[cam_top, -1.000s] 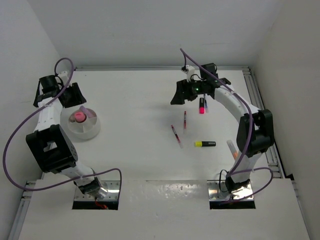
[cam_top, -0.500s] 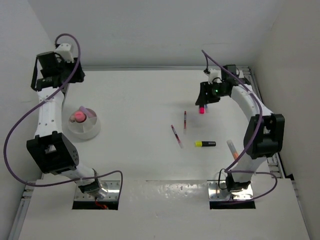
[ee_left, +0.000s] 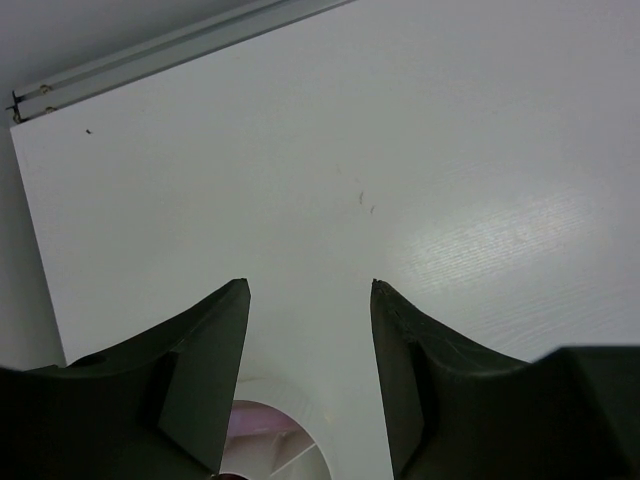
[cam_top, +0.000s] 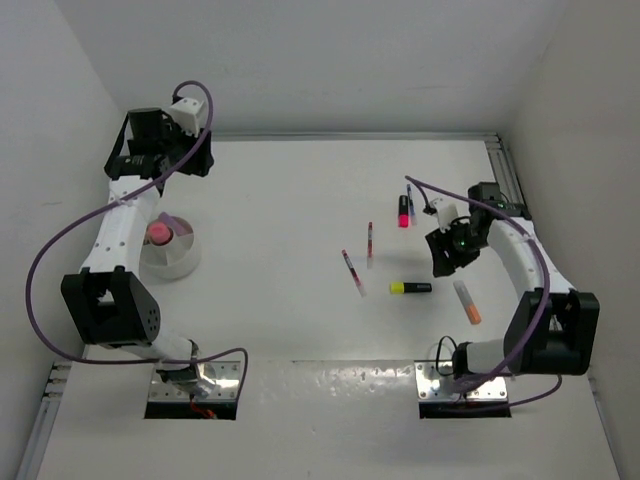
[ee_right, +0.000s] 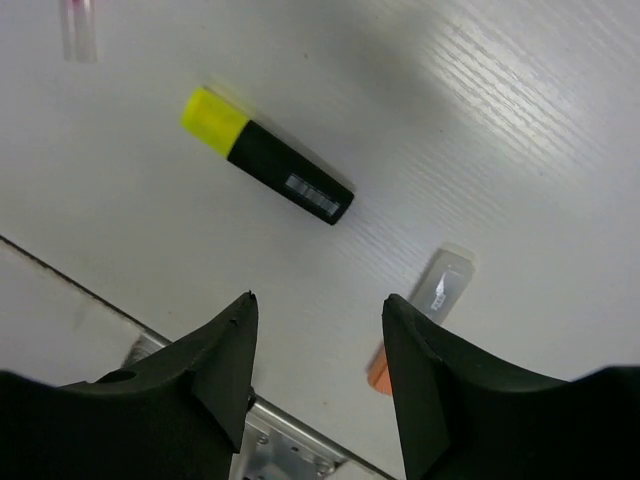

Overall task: Sort the stationery into containers
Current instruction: Pick up the stationery from the center of the board.

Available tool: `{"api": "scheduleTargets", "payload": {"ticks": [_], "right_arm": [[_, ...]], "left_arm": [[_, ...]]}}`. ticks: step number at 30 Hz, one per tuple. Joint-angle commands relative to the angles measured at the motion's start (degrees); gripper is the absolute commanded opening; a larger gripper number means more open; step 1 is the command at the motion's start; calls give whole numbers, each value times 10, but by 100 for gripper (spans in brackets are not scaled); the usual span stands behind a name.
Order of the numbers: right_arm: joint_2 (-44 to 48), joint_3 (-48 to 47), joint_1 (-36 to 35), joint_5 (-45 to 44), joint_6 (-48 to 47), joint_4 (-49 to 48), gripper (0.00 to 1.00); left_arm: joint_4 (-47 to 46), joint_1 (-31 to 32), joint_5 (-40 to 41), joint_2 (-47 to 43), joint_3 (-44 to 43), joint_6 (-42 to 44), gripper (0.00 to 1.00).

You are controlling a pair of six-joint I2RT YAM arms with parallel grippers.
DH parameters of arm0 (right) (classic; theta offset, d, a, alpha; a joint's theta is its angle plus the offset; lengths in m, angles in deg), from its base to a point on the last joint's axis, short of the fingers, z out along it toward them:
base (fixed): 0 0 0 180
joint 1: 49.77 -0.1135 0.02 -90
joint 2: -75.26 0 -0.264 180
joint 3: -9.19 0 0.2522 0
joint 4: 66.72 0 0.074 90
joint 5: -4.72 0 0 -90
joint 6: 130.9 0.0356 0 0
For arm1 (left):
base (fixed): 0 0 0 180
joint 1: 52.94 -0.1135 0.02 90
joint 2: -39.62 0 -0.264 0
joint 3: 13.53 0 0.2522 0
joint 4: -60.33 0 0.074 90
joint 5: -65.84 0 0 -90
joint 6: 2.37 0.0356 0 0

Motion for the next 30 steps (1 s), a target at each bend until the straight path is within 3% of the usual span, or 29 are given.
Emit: {"api": "scheduleTargets", "payload": {"ticks": [1, 9, 21, 27, 30], "right_arm": [[-23, -2, 22, -49, -66, -3, 52], [-31, 50, 115, -126, -55, 3, 53], [-144, 42, 114, -117, -14, -55, 58], [-190, 32, 110, -145, -13, -97, 52], [-191, 48, 99, -169, -8, -139, 43]], "left_arm": [[5, 6, -26, 12, -34, -5, 58], [1, 10, -17, 6, -26, -6, 58], [-5, 19, -10, 4, -19, -13, 58], [-3, 21, -3, -2, -15, -11, 58], [-7, 22, 1, -8, -2, -13, 58]]}}
